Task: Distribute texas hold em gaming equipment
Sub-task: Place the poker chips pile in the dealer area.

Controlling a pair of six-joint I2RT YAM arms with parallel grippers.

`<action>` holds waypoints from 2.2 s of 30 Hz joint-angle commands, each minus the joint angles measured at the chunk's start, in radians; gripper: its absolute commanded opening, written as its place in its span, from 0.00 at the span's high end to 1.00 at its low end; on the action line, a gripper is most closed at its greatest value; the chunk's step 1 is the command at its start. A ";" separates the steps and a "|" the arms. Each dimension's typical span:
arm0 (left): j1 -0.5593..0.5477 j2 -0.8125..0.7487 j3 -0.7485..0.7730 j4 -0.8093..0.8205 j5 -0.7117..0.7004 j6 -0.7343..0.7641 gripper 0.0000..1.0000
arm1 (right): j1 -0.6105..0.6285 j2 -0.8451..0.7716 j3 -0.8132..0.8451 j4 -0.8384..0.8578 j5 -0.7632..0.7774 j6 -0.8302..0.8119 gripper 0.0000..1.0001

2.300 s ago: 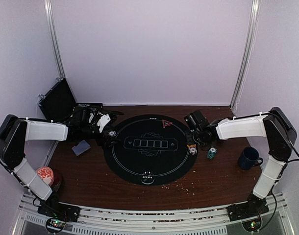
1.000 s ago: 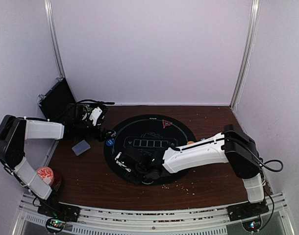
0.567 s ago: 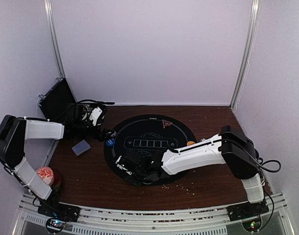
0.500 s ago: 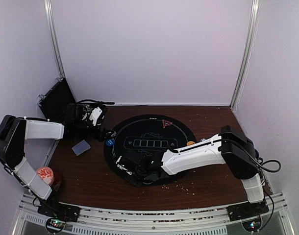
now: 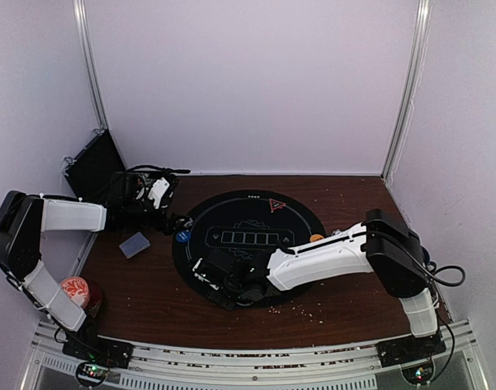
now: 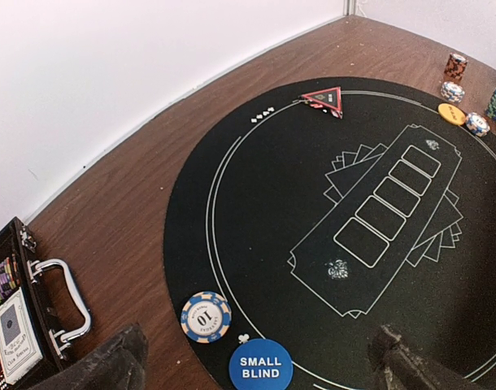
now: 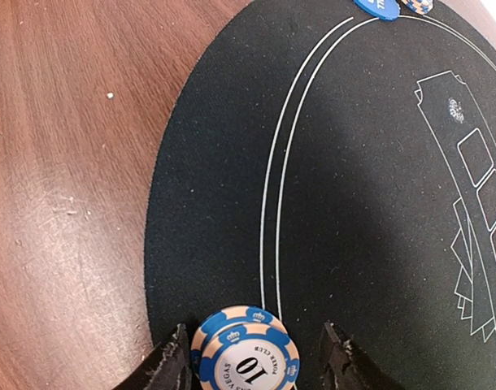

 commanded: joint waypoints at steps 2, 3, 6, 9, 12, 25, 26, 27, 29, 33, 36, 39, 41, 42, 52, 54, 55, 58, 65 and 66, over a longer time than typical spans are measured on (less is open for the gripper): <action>0.008 -0.009 -0.006 0.047 0.018 -0.002 0.02 | -0.014 0.037 0.021 -0.026 -0.014 0.012 0.44; 0.007 -0.011 -0.006 0.047 0.017 -0.002 0.02 | -0.021 0.038 0.022 -0.029 -0.029 0.026 0.44; 0.007 -0.010 -0.006 0.048 0.018 -0.002 0.02 | -0.037 0.035 0.024 -0.023 -0.054 0.053 0.44; 0.007 -0.010 -0.006 0.048 0.016 -0.002 0.02 | -0.037 0.044 0.044 -0.022 -0.037 0.075 0.42; 0.007 -0.006 -0.004 0.048 0.016 -0.002 0.02 | -0.038 0.067 0.082 -0.047 0.014 0.111 0.41; 0.008 -0.004 -0.005 0.048 0.015 0.000 0.02 | -0.038 0.090 0.118 -0.141 0.005 0.174 0.48; 0.008 -0.004 -0.005 0.048 0.014 -0.001 0.02 | -0.038 0.086 0.116 -0.145 0.003 0.178 0.50; 0.007 -0.004 -0.004 0.048 0.015 0.000 0.02 | -0.038 0.082 0.117 -0.154 0.002 0.182 0.50; 0.007 -0.005 -0.004 0.048 0.014 0.000 0.02 | -0.038 0.074 0.116 -0.174 0.007 0.189 0.52; 0.008 -0.002 -0.003 0.048 0.013 0.000 0.02 | -0.038 0.061 0.108 -0.198 0.011 0.187 0.53; 0.007 -0.001 -0.003 0.048 0.013 -0.001 0.02 | -0.036 0.054 0.104 -0.213 0.031 0.186 0.53; 0.007 0.002 -0.003 0.048 0.014 -0.001 0.02 | -0.034 0.053 0.105 -0.226 0.054 0.184 0.53; 0.007 0.002 -0.002 0.048 0.014 0.000 0.02 | -0.034 0.053 0.105 -0.229 0.062 0.182 0.53; 0.007 0.002 -0.002 0.047 0.013 0.000 0.02 | -0.032 0.054 0.106 -0.232 0.065 0.182 0.53; 0.008 0.002 -0.001 0.046 0.013 -0.001 0.02 | -0.021 0.045 0.112 -0.256 0.078 0.171 0.53; 0.007 0.002 -0.001 0.046 0.013 0.000 0.02 | -0.020 0.044 0.111 -0.254 0.077 0.170 0.53; 0.007 0.002 -0.002 0.046 0.013 0.000 0.02 | -0.020 0.044 0.113 -0.254 0.075 0.170 0.53; 0.007 0.001 -0.001 0.046 0.014 -0.001 0.02 | -0.019 0.042 0.118 -0.253 0.075 0.167 0.51; 0.008 0.003 -0.001 0.048 0.011 -0.002 0.02 | -0.018 -0.044 0.101 -0.194 0.088 0.169 0.29; 0.007 0.003 -0.001 0.048 0.012 -0.002 0.02 | -0.019 -0.069 0.089 -0.183 0.099 0.170 0.25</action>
